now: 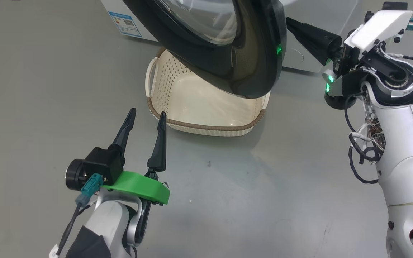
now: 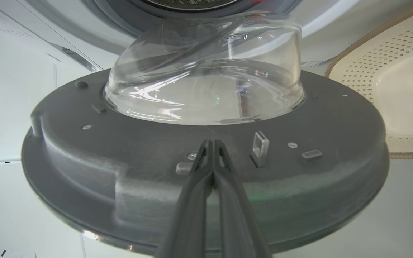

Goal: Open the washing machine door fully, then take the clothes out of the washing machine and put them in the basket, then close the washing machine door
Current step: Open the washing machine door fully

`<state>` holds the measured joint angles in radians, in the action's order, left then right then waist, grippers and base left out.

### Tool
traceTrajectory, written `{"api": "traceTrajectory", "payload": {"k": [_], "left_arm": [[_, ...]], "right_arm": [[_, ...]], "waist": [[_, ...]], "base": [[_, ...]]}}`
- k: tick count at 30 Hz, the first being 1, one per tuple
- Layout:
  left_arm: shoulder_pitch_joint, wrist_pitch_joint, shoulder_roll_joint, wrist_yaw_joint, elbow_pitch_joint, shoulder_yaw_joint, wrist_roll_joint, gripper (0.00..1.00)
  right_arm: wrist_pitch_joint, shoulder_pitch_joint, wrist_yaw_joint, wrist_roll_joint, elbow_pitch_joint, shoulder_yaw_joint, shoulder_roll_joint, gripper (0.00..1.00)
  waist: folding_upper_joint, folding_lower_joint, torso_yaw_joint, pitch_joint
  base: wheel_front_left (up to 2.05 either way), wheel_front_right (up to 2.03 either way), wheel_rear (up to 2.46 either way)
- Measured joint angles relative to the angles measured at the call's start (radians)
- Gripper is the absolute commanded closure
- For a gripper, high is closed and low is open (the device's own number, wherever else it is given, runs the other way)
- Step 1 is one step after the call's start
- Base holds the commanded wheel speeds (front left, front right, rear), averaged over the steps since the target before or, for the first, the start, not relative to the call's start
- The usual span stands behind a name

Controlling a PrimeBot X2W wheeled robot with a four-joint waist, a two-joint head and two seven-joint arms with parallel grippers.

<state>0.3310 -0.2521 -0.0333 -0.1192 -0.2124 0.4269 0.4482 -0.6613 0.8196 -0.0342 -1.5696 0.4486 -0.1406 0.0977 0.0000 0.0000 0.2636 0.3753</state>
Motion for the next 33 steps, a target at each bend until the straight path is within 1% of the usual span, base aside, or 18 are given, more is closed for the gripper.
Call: {"api": "traceTrajectory", "payload": {"k": [2,5,11,15,22,24,33], "left_arm": [[0.0,0.0,0.0,0.0,0.0,0.005,0.001,0.0],[0.002,0.0,0.0,0.0,0.0,0.005,0.001,0.0],[0.015,0.0,0.0,0.0,0.005,0.013,0.001,0.0],[0.018,0.0,0.0,0.0,0.005,0.022,0.002,0.0],[0.018,0.0,0.001,0.0,0.004,0.04,0.018,0.0],[0.018,0.0,0.001,0.0,0.004,0.044,0.022,0.0],[0.016,0.0,0.001,0.0,0.001,0.043,0.024,0.0]], "right_arm": [[-0.021,0.005,-0.013,-0.029,0.0,0.006,-0.002,1.0],[-0.048,0.014,-0.03,-0.037,0.006,-0.004,-0.003,1.0],[-0.094,0.016,-0.041,-0.042,0.017,-0.023,-0.001,1.0],[-0.127,0.016,-0.057,-0.054,0.023,-0.036,-0.002,1.0],[-0.158,0.007,-0.058,-0.077,0.023,-0.056,-0.005,1.0],[-0.171,-0.001,-0.063,-0.086,0.019,-0.061,-0.004,1.0],[-0.225,-0.05,-0.069,-0.108,-0.005,-0.136,-0.019,1.0]], "waist": [[0.0,0.0,0.005,0.0],[0.0,0.0,0.009,-0.002],[0.0,0.0,0.015,-0.005],[0.0,0.0,0.019,-0.008],[0.0,0.0,0.037,-0.019],[0.0,0.0,0.044,-0.023],[0.0,0.0,0.07,-0.047]], "base": [[0.0,0.0,0.0],[0.0,0.0,0.0],[0.0,0.0,0.0],[0.0,0.0,0.0],[0.0,0.0,0.0],[0.0,0.0,0.0],[0.0,0.0,0.0]]}}
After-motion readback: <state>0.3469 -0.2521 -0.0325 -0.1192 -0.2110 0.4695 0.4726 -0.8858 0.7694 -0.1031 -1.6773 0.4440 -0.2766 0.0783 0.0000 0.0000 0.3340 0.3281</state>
